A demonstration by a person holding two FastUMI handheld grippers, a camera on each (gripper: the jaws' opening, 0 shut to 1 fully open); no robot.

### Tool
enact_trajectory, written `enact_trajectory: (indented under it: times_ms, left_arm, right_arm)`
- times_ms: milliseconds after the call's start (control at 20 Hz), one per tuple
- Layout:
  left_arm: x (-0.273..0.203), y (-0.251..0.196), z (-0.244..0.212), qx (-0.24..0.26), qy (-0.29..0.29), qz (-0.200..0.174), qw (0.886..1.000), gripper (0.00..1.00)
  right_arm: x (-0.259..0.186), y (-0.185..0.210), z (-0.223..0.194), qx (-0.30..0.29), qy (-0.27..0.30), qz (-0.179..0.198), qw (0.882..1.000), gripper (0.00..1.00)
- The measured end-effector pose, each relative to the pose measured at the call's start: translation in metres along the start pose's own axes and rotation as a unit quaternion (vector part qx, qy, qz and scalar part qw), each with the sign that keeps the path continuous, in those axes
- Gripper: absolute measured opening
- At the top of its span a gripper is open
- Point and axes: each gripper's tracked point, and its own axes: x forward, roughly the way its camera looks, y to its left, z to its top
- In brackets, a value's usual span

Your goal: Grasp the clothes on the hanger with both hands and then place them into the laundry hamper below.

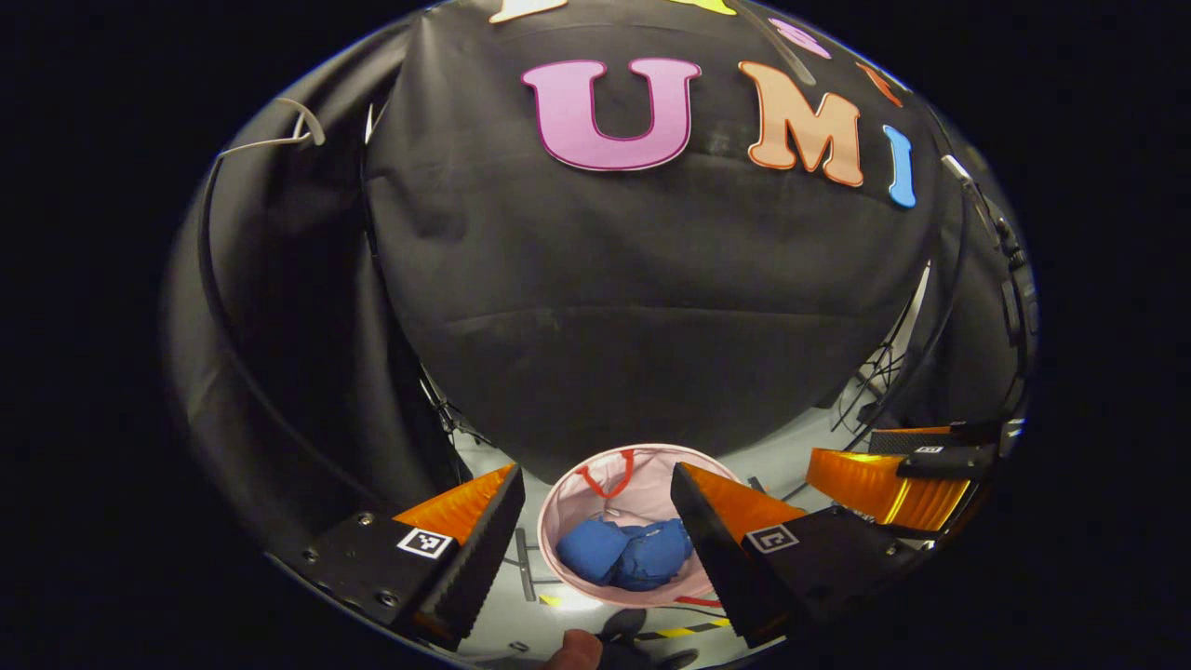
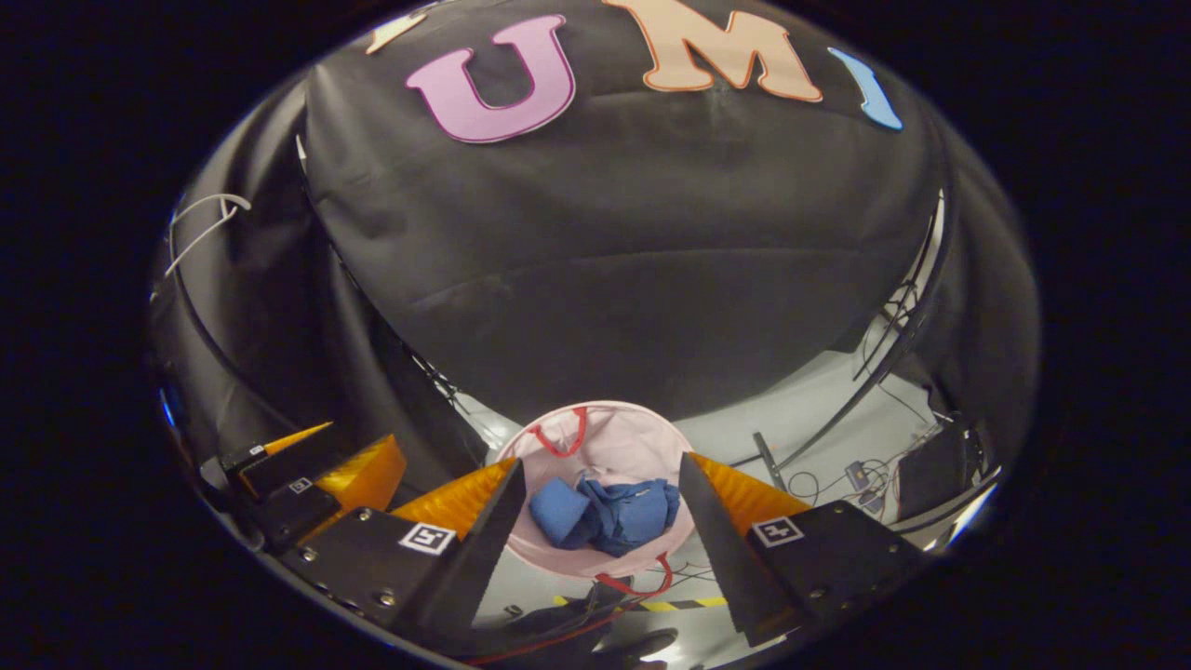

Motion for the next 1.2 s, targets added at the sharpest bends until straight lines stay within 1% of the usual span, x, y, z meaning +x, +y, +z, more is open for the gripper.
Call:
enact_trajectory:
  times_ms: [150, 400, 600, 900, 950, 1050, 1200]
  left_arm:
    - [-0.021, -0.002, 0.008, 0.006, -0.02, 0.003, 1.0, 0.99]
    - [-0.059, -0.009, 0.009, -0.008, -0.035, -0.001, 0.999, 0.99]
    - [-0.088, -0.012, 0.009, 0.001, -0.049, 0.002, 0.999, 0.99]
    - [-0.12, -0.004, 0.014, 0.003, -0.07, 0.01, 0.997, 1.0]
    - [-0.125, -0.004, 0.015, 0.004, -0.071, 0.013, 0.997, 0.99]
    - [-0.134, -0.004, 0.021, 0.004, -0.078, 0.014, 0.997, 1.0]
    - [-0.146, -0.006, 0.032, 0.0, -0.086, 0.015, 0.996, 0.99]
  right_arm:
    - [-0.026, 0.0, -0.006, -0.01, -0.013, -0.001, 1.0, 1.0]
    - [-0.063, 0.005, -0.016, -0.03, -0.034, -0.002, 0.999, 1.0]
    - [-0.089, 0.012, -0.019, -0.034, -0.052, 0.003, 0.998, 0.99]
    - [-0.123, 0.019, -0.016, -0.044, -0.071, 0.009, 0.996, 1.0]
    - [-0.128, 0.02, -0.013, -0.045, -0.075, 0.009, 0.996, 1.0]
    - [-0.139, 0.02, -0.004, -0.046, -0.086, 0.01, 0.995, 1.0]
    - [-0.156, 0.023, 0.01, -0.048, -0.104, 0.013, 0.993, 1.0]
